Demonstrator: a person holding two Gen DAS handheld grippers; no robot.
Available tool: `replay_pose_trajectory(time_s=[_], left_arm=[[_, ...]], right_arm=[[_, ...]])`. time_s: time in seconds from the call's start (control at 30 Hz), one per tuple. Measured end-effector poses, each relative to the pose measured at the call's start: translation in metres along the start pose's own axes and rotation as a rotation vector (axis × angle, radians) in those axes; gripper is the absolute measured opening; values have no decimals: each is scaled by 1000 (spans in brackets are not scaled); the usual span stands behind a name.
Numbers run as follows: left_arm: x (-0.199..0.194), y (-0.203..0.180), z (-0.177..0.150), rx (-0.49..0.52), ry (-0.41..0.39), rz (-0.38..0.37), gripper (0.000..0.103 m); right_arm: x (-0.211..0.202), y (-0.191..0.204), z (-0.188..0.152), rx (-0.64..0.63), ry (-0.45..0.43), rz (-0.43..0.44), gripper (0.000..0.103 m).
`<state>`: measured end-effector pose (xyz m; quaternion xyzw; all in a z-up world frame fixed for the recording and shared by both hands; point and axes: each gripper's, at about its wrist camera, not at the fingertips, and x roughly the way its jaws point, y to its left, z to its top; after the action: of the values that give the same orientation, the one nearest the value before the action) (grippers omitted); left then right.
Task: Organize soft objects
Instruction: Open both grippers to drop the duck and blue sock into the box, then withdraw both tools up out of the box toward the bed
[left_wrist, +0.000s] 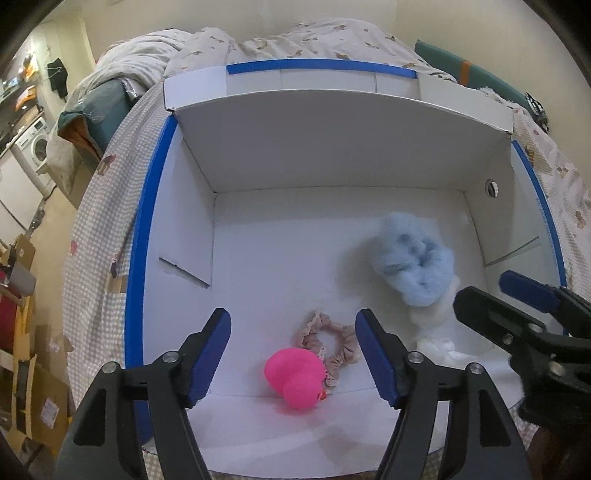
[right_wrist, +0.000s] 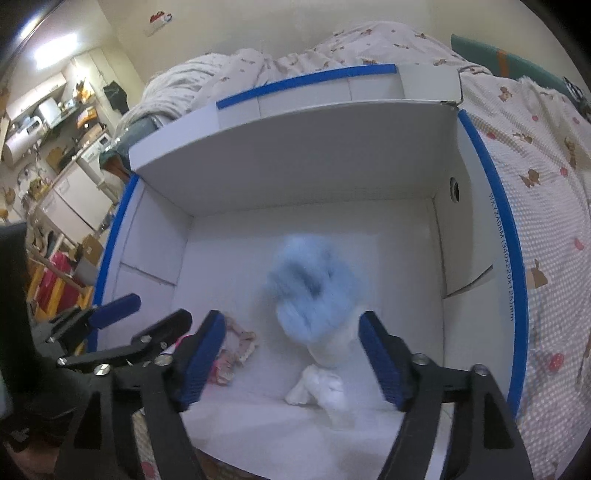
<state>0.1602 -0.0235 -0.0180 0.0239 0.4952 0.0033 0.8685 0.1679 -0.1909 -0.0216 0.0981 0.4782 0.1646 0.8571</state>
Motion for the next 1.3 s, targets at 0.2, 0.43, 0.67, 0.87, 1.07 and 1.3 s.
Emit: replay_pose_trajectory(time_s=[0.2, 0.43, 0.67, 0.87, 1.07, 1.3], left_arm=[[-2, 2, 0, -4, -8, 2, 67], [-11, 6, -2, -4, -18, -2, 67], [-33, 15, -9, -13, -48, 3, 67], [-54, 23, -20, -21, -80, 9, 68], [-70, 29, -37, -21, -86, 19, 68], [-84, 38, -53, -33, -93, 32, 68]], right_arm=[[-3, 2, 0, -6, -15, -7, 96], [-6, 1, 1, 3, -24, 0, 96], [-25, 3, -3, 3, -72, -5, 96], [-42, 6, -12, -16, -93, -14, 96], [-58, 12, -24, -31, -117, -17, 96], [-63, 15, -42, -23, -98, -27, 96]])
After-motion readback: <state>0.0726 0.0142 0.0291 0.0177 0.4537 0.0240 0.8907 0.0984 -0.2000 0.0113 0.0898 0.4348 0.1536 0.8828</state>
